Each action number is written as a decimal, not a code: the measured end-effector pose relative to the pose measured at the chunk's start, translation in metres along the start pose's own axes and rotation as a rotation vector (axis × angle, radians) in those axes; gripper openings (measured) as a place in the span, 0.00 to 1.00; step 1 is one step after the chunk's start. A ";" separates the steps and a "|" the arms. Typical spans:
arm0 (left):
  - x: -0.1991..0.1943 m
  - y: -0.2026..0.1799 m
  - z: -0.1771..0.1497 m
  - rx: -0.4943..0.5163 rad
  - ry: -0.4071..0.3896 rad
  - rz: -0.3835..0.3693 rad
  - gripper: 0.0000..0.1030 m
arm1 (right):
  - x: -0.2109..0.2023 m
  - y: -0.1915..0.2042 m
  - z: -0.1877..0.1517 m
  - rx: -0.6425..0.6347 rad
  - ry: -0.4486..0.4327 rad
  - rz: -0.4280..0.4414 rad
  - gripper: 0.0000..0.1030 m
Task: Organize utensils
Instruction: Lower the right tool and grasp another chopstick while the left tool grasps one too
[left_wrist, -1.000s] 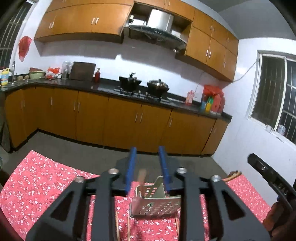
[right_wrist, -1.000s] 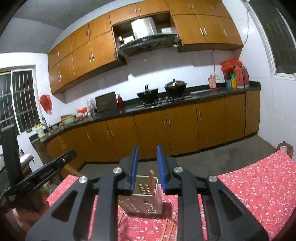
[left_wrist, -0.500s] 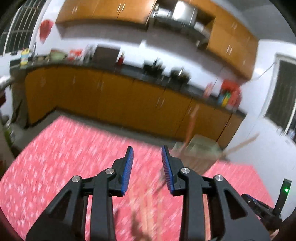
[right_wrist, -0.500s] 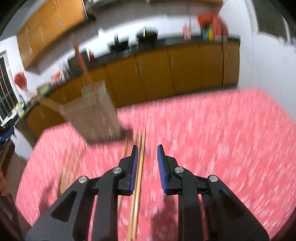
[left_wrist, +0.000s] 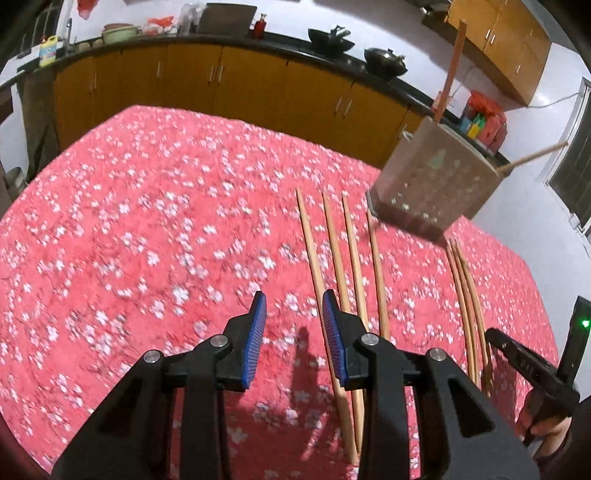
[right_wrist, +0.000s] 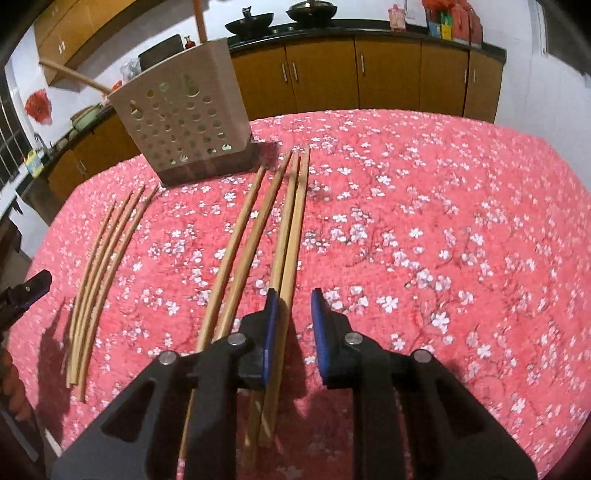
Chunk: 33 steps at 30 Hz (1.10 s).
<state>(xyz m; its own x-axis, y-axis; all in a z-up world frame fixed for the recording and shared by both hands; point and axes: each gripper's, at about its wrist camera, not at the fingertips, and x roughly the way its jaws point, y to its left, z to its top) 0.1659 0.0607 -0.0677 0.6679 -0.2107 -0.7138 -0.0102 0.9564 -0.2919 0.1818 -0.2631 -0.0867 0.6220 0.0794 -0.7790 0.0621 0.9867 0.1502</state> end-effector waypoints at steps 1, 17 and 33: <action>0.001 -0.001 -0.002 0.003 0.006 -0.004 0.32 | 0.002 0.000 0.001 -0.006 0.004 -0.004 0.14; 0.025 -0.028 -0.025 0.120 0.102 0.011 0.15 | 0.007 -0.009 0.002 -0.003 -0.023 -0.098 0.08; 0.049 -0.017 0.001 0.192 0.069 0.108 0.08 | 0.007 -0.013 0.004 -0.006 -0.041 -0.110 0.08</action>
<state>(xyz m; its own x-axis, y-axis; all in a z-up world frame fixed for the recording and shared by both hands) 0.1992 0.0343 -0.0970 0.6177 -0.1118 -0.7784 0.0670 0.9937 -0.0895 0.1882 -0.2762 -0.0920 0.6433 -0.0350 -0.7648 0.1267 0.9901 0.0612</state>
